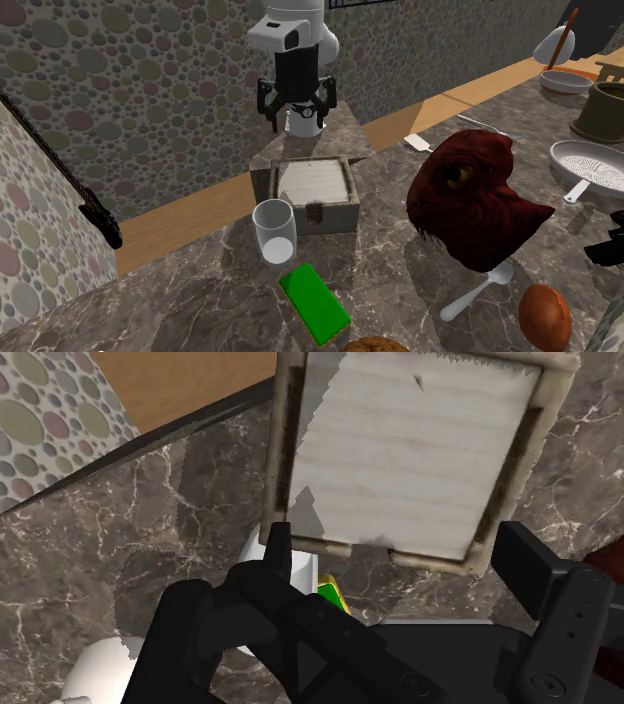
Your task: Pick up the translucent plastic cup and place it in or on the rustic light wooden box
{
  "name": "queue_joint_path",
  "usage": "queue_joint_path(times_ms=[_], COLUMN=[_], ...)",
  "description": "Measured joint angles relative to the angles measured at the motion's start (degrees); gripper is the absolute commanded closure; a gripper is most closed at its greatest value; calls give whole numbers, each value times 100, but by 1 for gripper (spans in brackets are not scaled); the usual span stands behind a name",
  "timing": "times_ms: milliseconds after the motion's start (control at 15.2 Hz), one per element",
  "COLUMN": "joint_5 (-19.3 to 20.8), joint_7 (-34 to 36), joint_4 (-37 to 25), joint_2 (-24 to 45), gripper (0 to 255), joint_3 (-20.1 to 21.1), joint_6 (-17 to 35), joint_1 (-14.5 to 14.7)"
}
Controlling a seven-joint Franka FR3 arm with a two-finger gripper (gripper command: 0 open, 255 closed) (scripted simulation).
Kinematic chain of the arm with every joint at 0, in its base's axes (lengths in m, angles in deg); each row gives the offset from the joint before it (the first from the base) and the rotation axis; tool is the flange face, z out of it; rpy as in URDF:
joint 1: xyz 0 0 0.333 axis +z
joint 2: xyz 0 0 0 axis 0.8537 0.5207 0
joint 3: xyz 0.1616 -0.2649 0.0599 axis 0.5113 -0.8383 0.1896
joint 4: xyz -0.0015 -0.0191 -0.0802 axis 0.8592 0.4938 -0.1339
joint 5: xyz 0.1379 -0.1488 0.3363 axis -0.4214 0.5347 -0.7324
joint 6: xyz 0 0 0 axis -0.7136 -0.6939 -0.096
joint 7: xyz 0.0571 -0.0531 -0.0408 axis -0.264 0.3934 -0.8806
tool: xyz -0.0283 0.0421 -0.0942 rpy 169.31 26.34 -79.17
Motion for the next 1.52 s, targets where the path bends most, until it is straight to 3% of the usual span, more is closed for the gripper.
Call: queue_joint_path(times_ms=[792,1518], joint_5=[-706,-784], joint_7=[-734,-792], joint_4=[-2546,-2492], joint_2=[2800,3180], gripper=[0,0], joint_3=[-32,5], joint_6=[60,482], joint_1=[-320,-351])
